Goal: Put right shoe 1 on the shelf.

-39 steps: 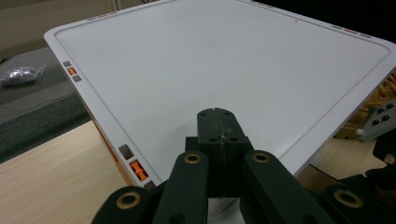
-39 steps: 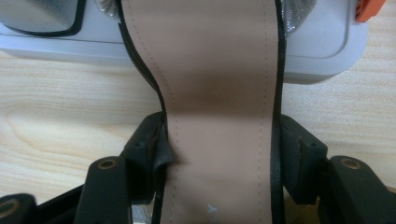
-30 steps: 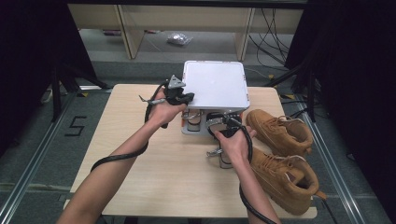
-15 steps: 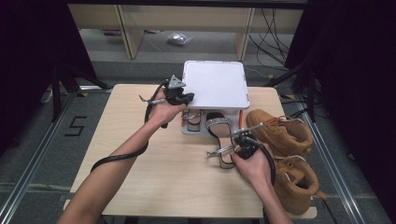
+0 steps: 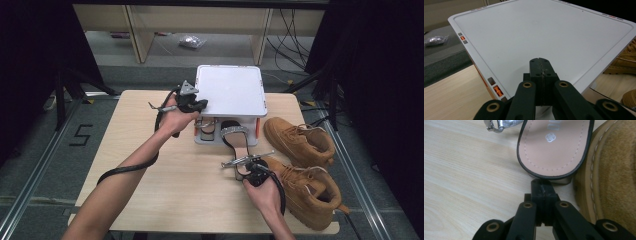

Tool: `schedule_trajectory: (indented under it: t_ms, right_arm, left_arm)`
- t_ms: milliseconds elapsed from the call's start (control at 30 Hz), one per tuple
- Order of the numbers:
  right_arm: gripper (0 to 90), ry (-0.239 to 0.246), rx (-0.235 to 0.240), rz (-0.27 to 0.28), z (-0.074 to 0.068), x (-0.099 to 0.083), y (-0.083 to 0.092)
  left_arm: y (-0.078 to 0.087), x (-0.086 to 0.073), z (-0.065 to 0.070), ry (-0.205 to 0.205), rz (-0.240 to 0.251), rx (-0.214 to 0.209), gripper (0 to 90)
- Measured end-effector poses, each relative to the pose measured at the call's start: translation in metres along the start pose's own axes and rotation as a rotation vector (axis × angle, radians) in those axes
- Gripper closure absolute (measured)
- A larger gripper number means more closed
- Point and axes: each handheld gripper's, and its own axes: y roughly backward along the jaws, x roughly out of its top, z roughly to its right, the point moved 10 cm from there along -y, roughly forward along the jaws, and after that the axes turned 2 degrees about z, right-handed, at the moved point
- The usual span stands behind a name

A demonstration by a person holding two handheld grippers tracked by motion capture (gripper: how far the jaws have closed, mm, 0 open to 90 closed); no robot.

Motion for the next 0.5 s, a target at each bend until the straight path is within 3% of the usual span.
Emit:
schedule_trajectory:
  t_ms: [100,200,233,267,433,467,500]
  right_arm:
    - [90.0,0.016,-0.001,0.013,0.000,-0.001,-0.001]
    - [90.0,-0.007,0.009,0.028,-0.003,0.001,-0.001]
    - [90.0,0.012,0.019,0.027,-0.004,0.001,0.000]
    - [90.0,-0.011,0.019,0.044,-0.006,0.004,0.001]
    - [90.0,-0.016,0.015,0.085,-0.009,0.014,0.002]
    - [90.0,-0.006,0.024,0.115,-0.010,0.021,0.000]
    - [90.0,-0.024,0.020,0.125,-0.012,0.024,0.001]
  left_arm:
    - [0.000,0.000,0.000,-0.001,0.000,0.000,89.7]
    - [0.001,-0.001,-0.001,-0.010,-0.011,-0.001,89.7]
    - [0.001,-0.001,-0.001,-0.010,-0.010,-0.001,89.7]
    - [0.000,0.000,0.000,-0.003,-0.003,0.000,89.7]
    - [0.000,0.000,0.001,-0.001,0.000,0.001,89.7]
    - [0.000,0.000,0.000,-0.006,0.000,0.003,89.7]
    - [0.000,0.000,0.000,-0.005,0.001,0.002,89.7]
